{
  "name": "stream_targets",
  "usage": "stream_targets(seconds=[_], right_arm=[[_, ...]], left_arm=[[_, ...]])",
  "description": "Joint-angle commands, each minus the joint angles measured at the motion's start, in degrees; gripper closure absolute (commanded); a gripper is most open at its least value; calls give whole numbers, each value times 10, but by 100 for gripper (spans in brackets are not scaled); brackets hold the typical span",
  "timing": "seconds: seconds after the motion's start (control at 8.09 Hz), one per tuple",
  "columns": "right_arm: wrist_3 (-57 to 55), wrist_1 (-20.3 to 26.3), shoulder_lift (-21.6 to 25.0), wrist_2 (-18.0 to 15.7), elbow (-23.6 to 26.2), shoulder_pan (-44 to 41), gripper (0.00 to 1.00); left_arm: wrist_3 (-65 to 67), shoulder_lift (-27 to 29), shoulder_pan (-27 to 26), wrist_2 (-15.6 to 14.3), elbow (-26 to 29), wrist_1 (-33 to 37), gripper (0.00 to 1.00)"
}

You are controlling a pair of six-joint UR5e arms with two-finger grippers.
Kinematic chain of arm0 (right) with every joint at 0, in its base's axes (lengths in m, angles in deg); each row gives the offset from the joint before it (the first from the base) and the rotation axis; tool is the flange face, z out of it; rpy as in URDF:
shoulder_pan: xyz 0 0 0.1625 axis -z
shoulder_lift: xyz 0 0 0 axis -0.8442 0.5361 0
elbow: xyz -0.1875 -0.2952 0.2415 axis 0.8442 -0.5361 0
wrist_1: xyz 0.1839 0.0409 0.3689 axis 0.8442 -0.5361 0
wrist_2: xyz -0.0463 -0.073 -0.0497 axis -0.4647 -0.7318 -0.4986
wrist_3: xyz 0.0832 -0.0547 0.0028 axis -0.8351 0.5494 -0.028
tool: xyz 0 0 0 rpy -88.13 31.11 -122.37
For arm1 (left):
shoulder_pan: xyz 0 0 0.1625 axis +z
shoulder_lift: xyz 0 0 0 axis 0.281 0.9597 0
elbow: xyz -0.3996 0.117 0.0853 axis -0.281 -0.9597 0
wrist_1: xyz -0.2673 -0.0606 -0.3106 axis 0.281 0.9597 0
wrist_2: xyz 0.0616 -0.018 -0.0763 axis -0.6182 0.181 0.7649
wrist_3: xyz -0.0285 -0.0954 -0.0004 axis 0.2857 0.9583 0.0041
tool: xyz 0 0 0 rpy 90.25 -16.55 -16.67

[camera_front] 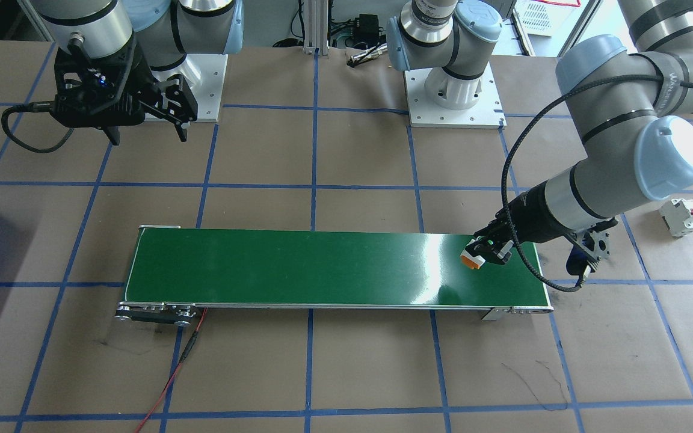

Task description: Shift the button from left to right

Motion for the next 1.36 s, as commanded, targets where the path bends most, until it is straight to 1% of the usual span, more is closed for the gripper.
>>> stream_targets(seconds=[0.0, 0.12, 0.25, 0.37, 0.62, 0.74, 0.87, 0.99, 1.24], right_arm=[[0, 0, 0, 0, 0, -1, 0], [0, 1, 0, -1, 0, -1, 0], [0, 0, 0, 0, 4, -1, 0], [0, 0, 0, 0, 4, -1, 0], [0, 0, 0, 0, 4, -1, 0], [0, 0, 0, 0, 4, -1, 0], [0, 0, 0, 0, 4, -1, 0], [0, 0, 0, 0, 4, -1, 0], [0, 0, 0, 0, 4, -1, 0]], left_arm=[[21, -16, 0, -4, -44, -29, 100], [11, -21, 0, -24, -44, -36, 100], [-5, -27, 6, -38, -45, -39, 100], [-40, -28, 8, -37, -50, -37, 100], [-50, -25, 20, -41, -54, -46, 100], [-44, -26, 36, -44, -55, -42, 100], [-18, -28, 37, -54, -57, -40, 100], [46, -26, 38, -72, -57, -39, 100], [164, -25, 38, -71, -57, -49, 100]])
